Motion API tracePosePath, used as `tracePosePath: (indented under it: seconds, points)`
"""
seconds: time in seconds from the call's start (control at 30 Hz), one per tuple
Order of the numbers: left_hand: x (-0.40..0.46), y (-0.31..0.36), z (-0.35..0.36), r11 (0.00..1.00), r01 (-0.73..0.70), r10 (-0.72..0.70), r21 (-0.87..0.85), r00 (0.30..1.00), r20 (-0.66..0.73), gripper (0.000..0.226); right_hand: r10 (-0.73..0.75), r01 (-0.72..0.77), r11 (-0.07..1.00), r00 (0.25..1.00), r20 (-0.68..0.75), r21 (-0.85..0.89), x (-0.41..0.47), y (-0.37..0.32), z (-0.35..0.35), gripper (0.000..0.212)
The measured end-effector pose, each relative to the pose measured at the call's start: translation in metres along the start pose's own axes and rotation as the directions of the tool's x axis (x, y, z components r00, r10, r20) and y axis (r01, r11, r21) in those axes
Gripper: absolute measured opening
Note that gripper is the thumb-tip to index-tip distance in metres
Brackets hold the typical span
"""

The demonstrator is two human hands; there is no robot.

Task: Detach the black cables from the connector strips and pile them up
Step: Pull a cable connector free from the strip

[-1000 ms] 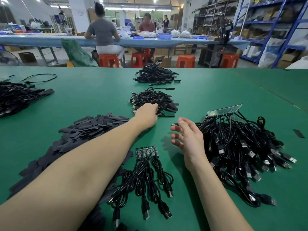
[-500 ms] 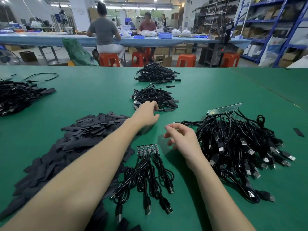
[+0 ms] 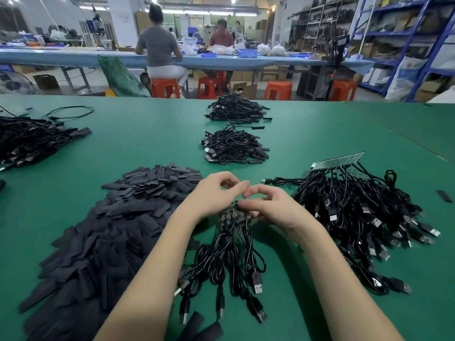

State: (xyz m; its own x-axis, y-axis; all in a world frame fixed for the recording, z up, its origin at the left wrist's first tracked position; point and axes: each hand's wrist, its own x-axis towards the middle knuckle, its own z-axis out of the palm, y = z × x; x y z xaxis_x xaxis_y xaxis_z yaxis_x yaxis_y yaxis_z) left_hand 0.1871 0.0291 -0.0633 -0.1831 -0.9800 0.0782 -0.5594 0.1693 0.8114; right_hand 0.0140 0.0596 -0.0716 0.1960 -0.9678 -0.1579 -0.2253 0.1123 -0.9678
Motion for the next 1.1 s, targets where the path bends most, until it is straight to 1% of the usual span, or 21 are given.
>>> tracePosePath:
  seconds: [0.07, 0.13, 0.17, 0.23, 0.3, 0.37, 0.5, 0.6, 0.7, 0.8, 0.87, 0.9, 1.0, 1.03, 1.07, 1.1]
  points:
    - [-0.003, -0.002, -0.008, 0.977, 0.091, -0.082, -0.193, 0.995, 0.056, 0.036, 0.052, -0.053, 0.977, 0.999, 0.012, 0.205, -0.002, -0.001, -0.002, 0.020]
    - [-0.005, -0.004, -0.012, 0.907, 0.189, -0.132, -0.377, 0.976, 0.172, 0.040, 0.093, -0.095, 0.923, 0.995, 0.023, 0.372, -0.002, -0.002, -0.003, 0.027]
    - [-0.007, -0.005, -0.012, 0.867, 0.235, -0.133, -0.440, 0.959, 0.250, 0.042, 0.106, -0.107, 0.897, 0.994, 0.025, 0.429, -0.002, -0.003, -0.003, 0.030]
    - [-0.009, -0.004, -0.009, 0.794, 0.285, -0.083, -0.537, 0.925, 0.370, 0.043, 0.115, -0.117, 0.861, 0.993, 0.033, 0.494, -0.002, -0.003, -0.003, 0.026]
    - [-0.009, -0.003, -0.005, 0.739, 0.295, -0.028, -0.605, 0.912, 0.410, 0.039, 0.125, -0.129, 0.832, 0.991, 0.044, 0.539, -0.002, -0.003, -0.002, 0.017]
    - [-0.009, -0.002, -0.003, 0.711, 0.293, -0.006, -0.639, 0.911, 0.412, 0.037, 0.138, -0.144, 0.806, 0.989, 0.054, 0.574, -0.002, -0.002, -0.002, 0.012]
    - [-0.009, -0.001, -0.002, 0.683, 0.309, -0.022, -0.662, 0.914, 0.404, 0.042, 0.141, -0.158, 0.796, 0.987, 0.075, 0.584, -0.002, -0.002, -0.002, 0.016]
    - [-0.010, -0.002, -0.002, 0.662, 0.305, -0.007, -0.685, 0.916, 0.401, 0.029, 0.164, -0.183, 0.774, 0.983, 0.087, 0.607, -0.002, -0.003, -0.002, 0.012]
    - [-0.010, -0.003, -0.002, 0.663, 0.296, 0.020, -0.688, 0.911, 0.412, 0.020, 0.214, -0.216, 0.709, 0.973, 0.087, 0.671, -0.003, -0.004, -0.001, 0.014]
    - [-0.010, -0.005, -0.004, 0.644, 0.309, 0.026, -0.700, 0.905, 0.424, 0.031, 0.234, -0.243, 0.650, 0.965, 0.114, 0.720, -0.004, -0.004, 0.002, 0.021]
    - [-0.011, -0.006, -0.004, 0.631, 0.326, 0.033, -0.704, 0.895, 0.444, 0.037, 0.215, -0.259, 0.610, 0.964, 0.158, 0.749, -0.006, -0.005, 0.005, 0.026]
    - [-0.012, -0.006, -0.003, 0.615, 0.338, 0.042, -0.713, 0.888, 0.457, 0.036, 0.197, -0.266, 0.584, 0.963, 0.184, 0.766, -0.006, -0.005, 0.006, 0.028]
    - [-0.014, -0.005, 0.000, 0.504, 0.373, 0.090, -0.778, 0.874, 0.478, 0.028, 0.124, -0.279, 0.506, 0.960, 0.251, 0.817, -0.010, -0.006, 0.009, 0.022]
    - [-0.014, -0.005, 0.001, 0.486, 0.373, 0.094, -0.790, 0.877, 0.472, 0.026, 0.111, -0.266, 0.511, 0.963, 0.244, 0.817, -0.011, -0.006, 0.008, 0.019]
    - [-0.014, -0.005, 0.002, 0.491, 0.366, 0.076, -0.790, 0.886, 0.458, 0.026, 0.110, -0.245, 0.530, 0.969, 0.221, 0.812, -0.011, -0.007, 0.005, 0.016]
    - [-0.014, -0.005, 0.003, 0.532, 0.346, 0.031, -0.773, 0.904, 0.426, 0.029, 0.117, -0.221, 0.558, 0.975, 0.188, 0.800, -0.012, -0.008, 0.002, 0.013]
